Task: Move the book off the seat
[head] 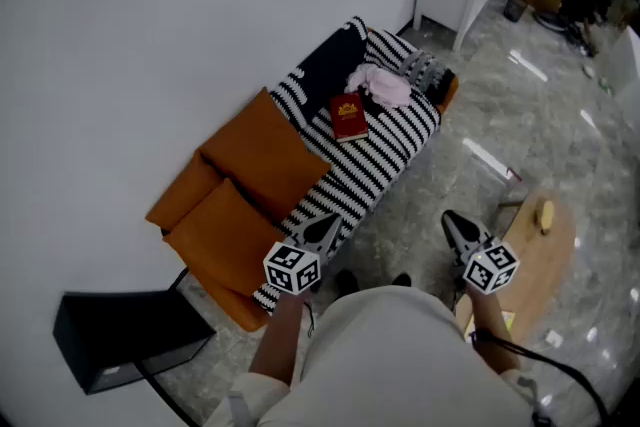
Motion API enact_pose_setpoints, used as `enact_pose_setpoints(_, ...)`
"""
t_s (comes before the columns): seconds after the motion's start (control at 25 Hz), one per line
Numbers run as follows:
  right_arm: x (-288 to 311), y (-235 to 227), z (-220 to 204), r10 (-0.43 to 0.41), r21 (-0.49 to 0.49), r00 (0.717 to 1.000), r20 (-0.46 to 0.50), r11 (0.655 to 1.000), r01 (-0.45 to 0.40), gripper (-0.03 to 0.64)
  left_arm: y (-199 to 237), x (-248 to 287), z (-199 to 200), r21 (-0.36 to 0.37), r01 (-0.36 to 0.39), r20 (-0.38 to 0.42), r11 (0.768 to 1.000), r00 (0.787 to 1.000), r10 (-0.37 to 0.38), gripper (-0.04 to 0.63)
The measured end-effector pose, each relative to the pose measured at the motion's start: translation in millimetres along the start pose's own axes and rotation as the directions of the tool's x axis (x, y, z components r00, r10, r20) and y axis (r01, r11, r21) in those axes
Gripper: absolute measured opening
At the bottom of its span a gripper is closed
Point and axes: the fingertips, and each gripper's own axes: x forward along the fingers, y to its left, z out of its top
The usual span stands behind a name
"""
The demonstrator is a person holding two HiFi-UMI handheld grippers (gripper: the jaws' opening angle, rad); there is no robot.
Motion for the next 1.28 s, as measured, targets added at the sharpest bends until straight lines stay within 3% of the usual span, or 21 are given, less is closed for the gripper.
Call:
enact_pose_setpoints(0.72, 5, 10, -3, -0.012, -0.011, 1.000, -0.016, 1.000, 0.012, 0.044, 6, -2, -5, -0.006, 0.018, -0.019, 1.000, 1.000, -0.018, 0.002)
enact_pose_setpoints(1.04, 14, 24, -11, -0.023, 0.018, 1.000, -0.017, 1.000, 0.023, 0.046, 25, -15, -8, -0.009, 0.011, -0.026, 1.000, 1.000, -0.011, 0.002)
enact_pose_setpoints(1.28, 24, 39, -18, -0.059, -0.015, 0.998, -0.015, 0.998, 0.058, 0.046, 41, -29, -8, -0.003, 0.012, -0.017, 1.000, 1.000, -0.012, 0.002)
